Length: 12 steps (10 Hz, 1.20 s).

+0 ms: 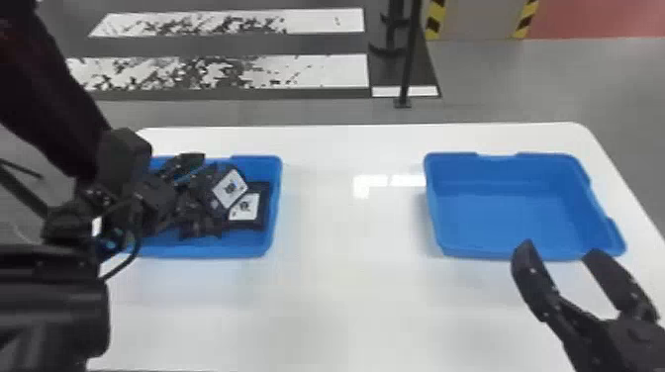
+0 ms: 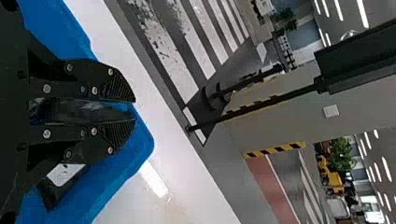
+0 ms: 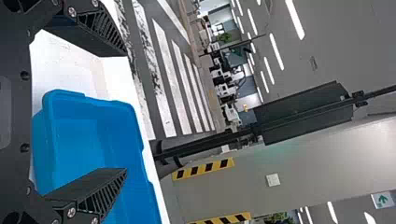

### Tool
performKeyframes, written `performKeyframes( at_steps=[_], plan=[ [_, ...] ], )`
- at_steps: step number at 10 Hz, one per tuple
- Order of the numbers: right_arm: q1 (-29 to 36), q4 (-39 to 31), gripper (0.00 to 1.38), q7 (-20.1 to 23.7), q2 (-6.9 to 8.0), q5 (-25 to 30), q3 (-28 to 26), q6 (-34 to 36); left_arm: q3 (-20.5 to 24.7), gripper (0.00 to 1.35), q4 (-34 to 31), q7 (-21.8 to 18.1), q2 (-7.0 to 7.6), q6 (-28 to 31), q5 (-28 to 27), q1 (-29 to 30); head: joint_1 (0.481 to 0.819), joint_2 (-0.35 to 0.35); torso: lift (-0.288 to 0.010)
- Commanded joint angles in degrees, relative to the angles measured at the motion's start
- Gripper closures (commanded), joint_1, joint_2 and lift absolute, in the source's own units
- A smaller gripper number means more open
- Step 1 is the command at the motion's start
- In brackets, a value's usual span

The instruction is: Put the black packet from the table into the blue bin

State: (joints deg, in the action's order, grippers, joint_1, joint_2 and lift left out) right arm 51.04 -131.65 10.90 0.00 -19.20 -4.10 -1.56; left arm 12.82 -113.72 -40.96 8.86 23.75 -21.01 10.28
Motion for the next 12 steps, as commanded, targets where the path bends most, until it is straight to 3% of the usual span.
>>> performKeyframes(
  at_steps=[1, 2, 4, 5, 6, 9, 12],
  plan=[
    [0.1, 0.0, 0.13, 0.0, 0.05, -0.1, 0.0, 0.0, 2.6, 0.16, -1.7, 0.0, -1.57, 0.2, 0.9, 2.1, 0.695, 0.096, -0.11],
    [0.1, 0.0, 0.13, 0.0, 0.05, -0.1, 0.0, 0.0, 3.3, 0.08, -4.1, 0.0, -2.18, -0.3, 2.3, 3.8, 0.695, 0.115, -0.11],
    [0.1, -0.2, 0.13, 0.0, 0.05, -0.1, 0.0, 0.0, 8.0, 0.14, -10.1, 1.1, -5.43, -3.9, 5.5, 9.3, 0.695, 0.119, -0.11],
    [0.3, -0.2, 0.13, 0.0, 0.05, 0.0, 0.0, 0.0, 10.8, 0.15, -13.9, 4.0, -7.81, -8.7, 8.4, 14.6, 0.695, 0.132, -0.11],
    [0.6, -0.5, 0.13, 0.0, 0.05, -0.2, -0.1, 0.0, 11.3, 0.15, -17.3, 9.4, -9.01, -12.9, 14.0, 20.7, 0.695, 0.157, -0.11],
    [0.8, -0.7, 0.13, 0.0, 0.05, -0.3, -0.1, -0.1, 9.2, 0.15, -18.3, 20.8, -9.01, -29.4, 26.8, 32.6, 0.695, 0.176, -0.11],
    [1.4, -1.2, 0.13, 0.0, 0.05, -0.7, -0.2, -0.1, 7.5, 0.15, -18.7, 25.0, -9.01, -35.3, 33.0, 40.8, 0.695, 0.183, -0.11]
  ],
)
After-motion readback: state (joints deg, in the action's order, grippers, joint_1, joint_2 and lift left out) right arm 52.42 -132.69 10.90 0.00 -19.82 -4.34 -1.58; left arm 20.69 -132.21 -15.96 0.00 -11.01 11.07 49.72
